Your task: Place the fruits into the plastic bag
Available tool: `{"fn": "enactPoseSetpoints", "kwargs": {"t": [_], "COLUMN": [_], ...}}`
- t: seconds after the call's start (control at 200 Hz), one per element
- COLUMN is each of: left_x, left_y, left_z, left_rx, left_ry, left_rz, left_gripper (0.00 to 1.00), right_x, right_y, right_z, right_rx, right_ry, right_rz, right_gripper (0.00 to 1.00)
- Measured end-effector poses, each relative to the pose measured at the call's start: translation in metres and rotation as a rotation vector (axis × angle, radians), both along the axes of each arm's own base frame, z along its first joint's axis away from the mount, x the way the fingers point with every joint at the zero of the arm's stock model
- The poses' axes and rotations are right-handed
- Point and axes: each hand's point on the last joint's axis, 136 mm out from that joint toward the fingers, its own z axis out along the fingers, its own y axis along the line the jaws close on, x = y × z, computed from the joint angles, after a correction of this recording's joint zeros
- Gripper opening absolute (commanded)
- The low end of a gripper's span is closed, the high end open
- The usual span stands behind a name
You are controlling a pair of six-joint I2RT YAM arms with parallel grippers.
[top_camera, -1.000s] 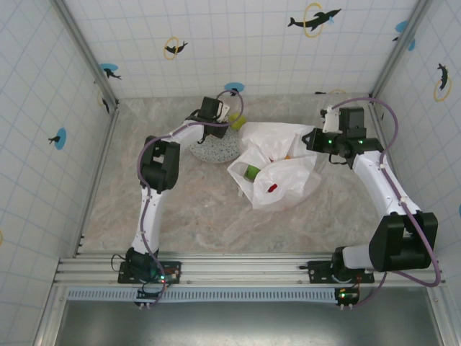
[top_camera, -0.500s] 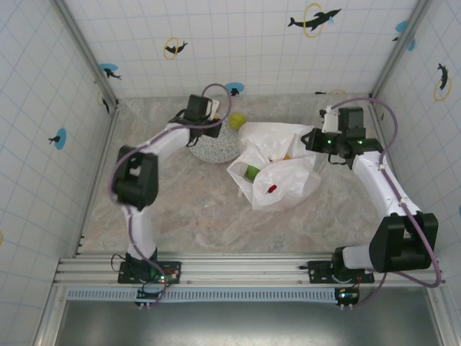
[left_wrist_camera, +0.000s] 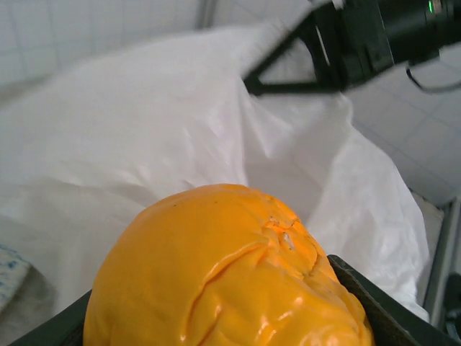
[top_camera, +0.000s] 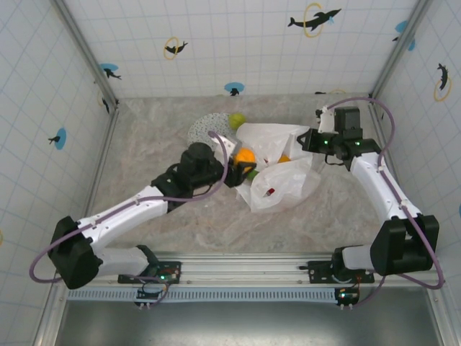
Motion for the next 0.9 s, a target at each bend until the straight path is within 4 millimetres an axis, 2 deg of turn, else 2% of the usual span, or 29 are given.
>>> {"fn": "enactPoseSetpoints", "kwargs": {"t": [0.235,0.31,0.48,0.646,0.796,0.896], "left_x": [0.001,0.001,0.006,0.018,0.026,0.032], "left_y": [-0.019,-0.028,-0.053,-0.079,-0.088,-0.090], "left_z": [-0.060,-0.073,-0.081,-0.091,-0.099,-0.094], "left_rx": [0.131,0.155,0.148,0.136,0.120,0.092], "left_ry": [0.100,0.128,0.169,0.202,0.236,0.235], "left_rz": [-0.015,-0.029,-0.078,-0.104,-0.079,-0.048], "left_gripper": [0.37,0.38,0.41,0.43,0.43,0.43], "right_x": [-0.006,-0.009,-0.016,-0.021,-0.025,-0.025], "right_y": [0.008,0.011,0.019,0.026,0.030,0.030], "right_z": [0.010,0.009,0.001,0.000,0.000,0.001], "right_rx": [0.021,0.025,0.043,0.095,0.113,0.111], "right_ry": [-0.037,-0.034,-0.011,-0.001,0.000,-0.004], "right_rz": [0.015,0.020,0.045,0.065,0.082,0.084], "right_gripper": [0.00,0.00,0.00,0.00,0.00,0.00]}}
